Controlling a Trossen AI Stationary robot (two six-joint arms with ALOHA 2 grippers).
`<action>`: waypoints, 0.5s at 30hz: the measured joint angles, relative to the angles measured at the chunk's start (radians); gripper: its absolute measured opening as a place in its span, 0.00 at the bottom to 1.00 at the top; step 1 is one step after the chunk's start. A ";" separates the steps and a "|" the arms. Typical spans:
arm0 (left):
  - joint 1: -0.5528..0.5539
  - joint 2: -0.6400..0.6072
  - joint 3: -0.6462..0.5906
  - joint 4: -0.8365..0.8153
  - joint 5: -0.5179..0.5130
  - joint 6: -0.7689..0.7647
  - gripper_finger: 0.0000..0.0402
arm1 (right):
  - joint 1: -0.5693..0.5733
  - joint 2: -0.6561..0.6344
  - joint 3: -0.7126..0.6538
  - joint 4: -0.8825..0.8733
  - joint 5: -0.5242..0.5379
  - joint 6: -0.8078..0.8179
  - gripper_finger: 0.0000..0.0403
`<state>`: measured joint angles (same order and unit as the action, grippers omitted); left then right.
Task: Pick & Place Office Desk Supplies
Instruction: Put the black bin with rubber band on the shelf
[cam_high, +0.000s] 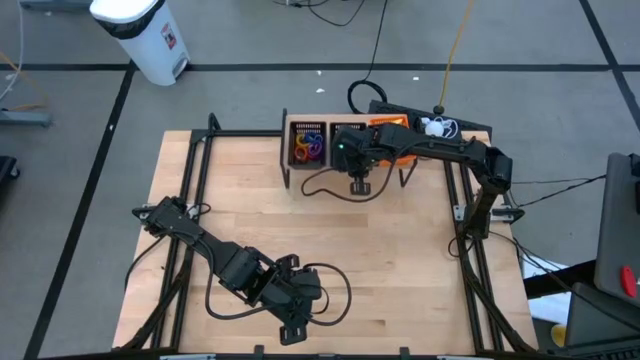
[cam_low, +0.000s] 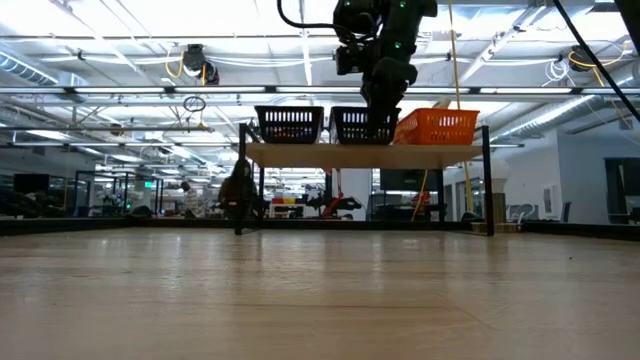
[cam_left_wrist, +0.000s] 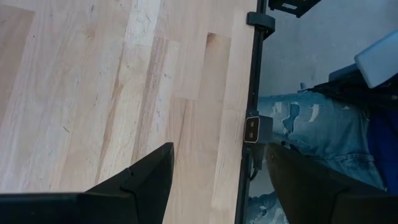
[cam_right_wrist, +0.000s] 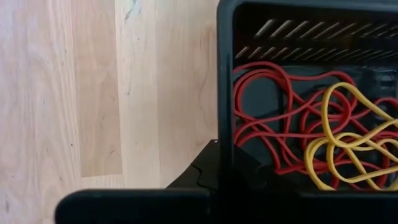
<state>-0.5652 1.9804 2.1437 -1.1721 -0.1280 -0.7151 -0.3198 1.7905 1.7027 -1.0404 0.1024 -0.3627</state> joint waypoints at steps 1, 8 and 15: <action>0.000 0.000 0.000 0.000 0.000 0.000 0.64 | -0.002 0.000 0.000 0.000 0.001 0.002 0.01; 0.000 0.000 0.000 0.000 0.000 0.000 0.64 | -0.002 0.000 0.000 0.002 0.005 0.005 0.01; 0.000 0.000 0.000 0.000 0.000 0.000 0.64 | -0.002 0.000 0.000 -0.004 0.005 0.028 0.06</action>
<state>-0.5655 1.9804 2.1437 -1.1725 -0.1280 -0.7147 -0.3218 1.7901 1.7027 -1.0444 0.1071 -0.3343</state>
